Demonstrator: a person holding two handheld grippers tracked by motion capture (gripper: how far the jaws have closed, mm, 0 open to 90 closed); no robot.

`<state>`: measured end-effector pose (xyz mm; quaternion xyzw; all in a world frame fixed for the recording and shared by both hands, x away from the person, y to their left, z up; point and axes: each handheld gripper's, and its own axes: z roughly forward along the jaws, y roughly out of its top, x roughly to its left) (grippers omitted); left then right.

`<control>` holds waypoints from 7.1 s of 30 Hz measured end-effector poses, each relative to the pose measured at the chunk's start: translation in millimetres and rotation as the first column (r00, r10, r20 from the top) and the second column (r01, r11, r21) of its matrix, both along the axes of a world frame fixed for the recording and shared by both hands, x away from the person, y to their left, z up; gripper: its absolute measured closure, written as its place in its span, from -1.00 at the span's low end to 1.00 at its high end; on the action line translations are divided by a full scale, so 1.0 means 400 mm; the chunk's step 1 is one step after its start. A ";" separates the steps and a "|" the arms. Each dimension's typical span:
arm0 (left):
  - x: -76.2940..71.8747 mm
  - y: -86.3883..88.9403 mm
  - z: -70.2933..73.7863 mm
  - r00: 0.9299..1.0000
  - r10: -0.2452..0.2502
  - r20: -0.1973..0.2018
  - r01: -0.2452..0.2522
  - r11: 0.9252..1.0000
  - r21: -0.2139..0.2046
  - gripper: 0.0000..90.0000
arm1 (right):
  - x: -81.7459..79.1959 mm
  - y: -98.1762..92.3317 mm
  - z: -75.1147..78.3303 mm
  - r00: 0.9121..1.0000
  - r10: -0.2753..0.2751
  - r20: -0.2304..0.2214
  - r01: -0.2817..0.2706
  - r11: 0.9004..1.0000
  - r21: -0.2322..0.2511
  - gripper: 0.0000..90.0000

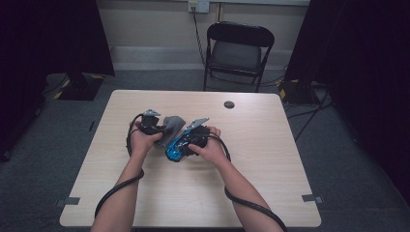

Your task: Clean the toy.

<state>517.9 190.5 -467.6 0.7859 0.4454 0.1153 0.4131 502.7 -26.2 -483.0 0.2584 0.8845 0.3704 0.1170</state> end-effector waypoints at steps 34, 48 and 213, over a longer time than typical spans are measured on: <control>0.016 -0.054 -0.057 0.998 -0.061 0.021 0.060 0.997 0.049 0.63 | 0.001 0.003 0.002 1.000 -0.002 -0.007 0.002 1.000 -0.010 -0.79; -0.005 -0.036 -0.050 0.997 -0.076 0.005 0.075 0.995 0.068 0.63 | 0.001 0.003 0.002 1.000 0.000 -0.007 0.000 1.000 -0.009 -0.79; -0.282 -0.372 -0.018 0.960 -0.270 -0.076 0.272 0.962 0.015 0.45 | -0.079 -0.314 0.136 0.993 -0.117 0.018 0.116 0.991 0.060 -0.60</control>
